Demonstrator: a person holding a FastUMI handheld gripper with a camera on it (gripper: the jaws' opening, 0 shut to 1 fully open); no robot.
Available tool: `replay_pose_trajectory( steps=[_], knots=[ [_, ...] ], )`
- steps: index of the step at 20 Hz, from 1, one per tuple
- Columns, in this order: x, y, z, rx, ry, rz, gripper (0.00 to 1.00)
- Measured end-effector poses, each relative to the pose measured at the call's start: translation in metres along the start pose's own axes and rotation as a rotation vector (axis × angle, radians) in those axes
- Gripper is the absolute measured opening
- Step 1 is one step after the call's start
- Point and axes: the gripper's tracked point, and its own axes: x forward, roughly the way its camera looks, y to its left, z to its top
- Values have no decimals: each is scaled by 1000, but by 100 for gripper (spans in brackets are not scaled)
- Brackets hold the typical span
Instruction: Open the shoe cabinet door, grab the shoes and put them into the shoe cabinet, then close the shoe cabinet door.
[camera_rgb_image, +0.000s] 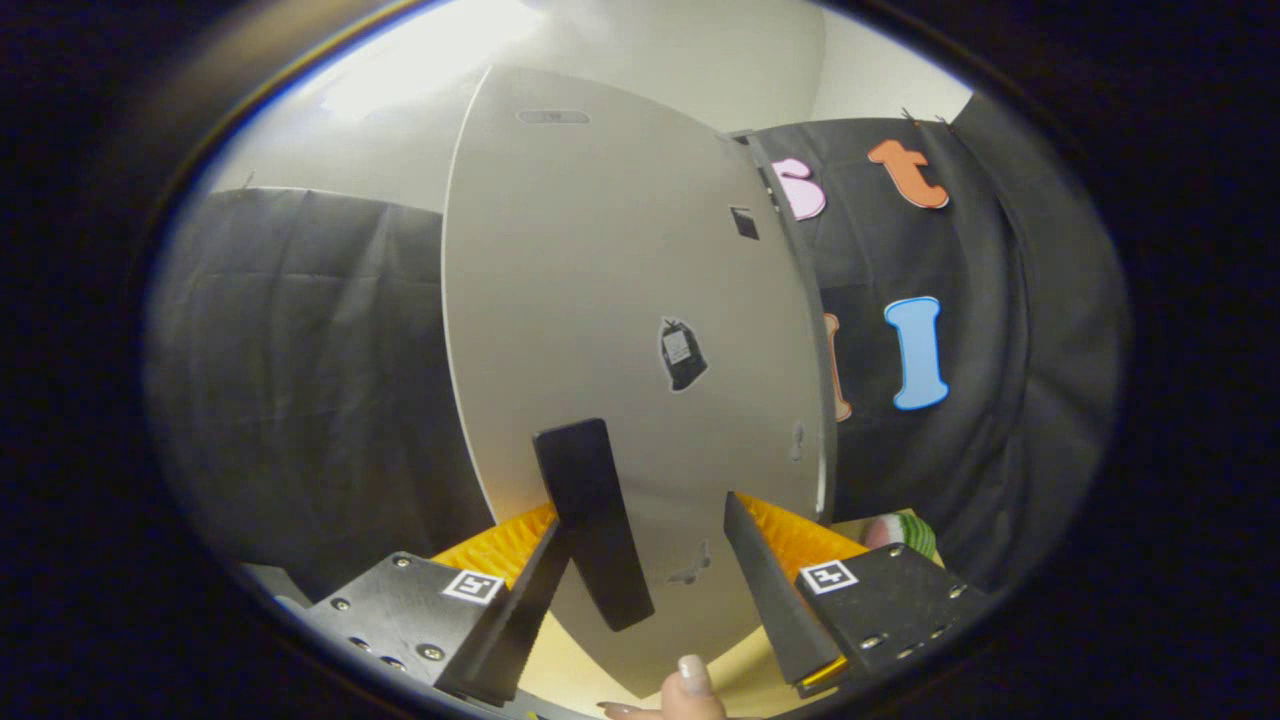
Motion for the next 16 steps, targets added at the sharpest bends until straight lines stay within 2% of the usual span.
replay_pose_trajectory(
  steps=[3, 6, 12, 16],
  knots=[
    [33, 24, -4, -12, -22, -41, 92],
    [77, 47, -10, -32, -34, -63, 100],
    [147, 70, -10, -104, -75, -175, 100],
    [176, 78, -15, -106, -86, -212, 99]
  ],
)
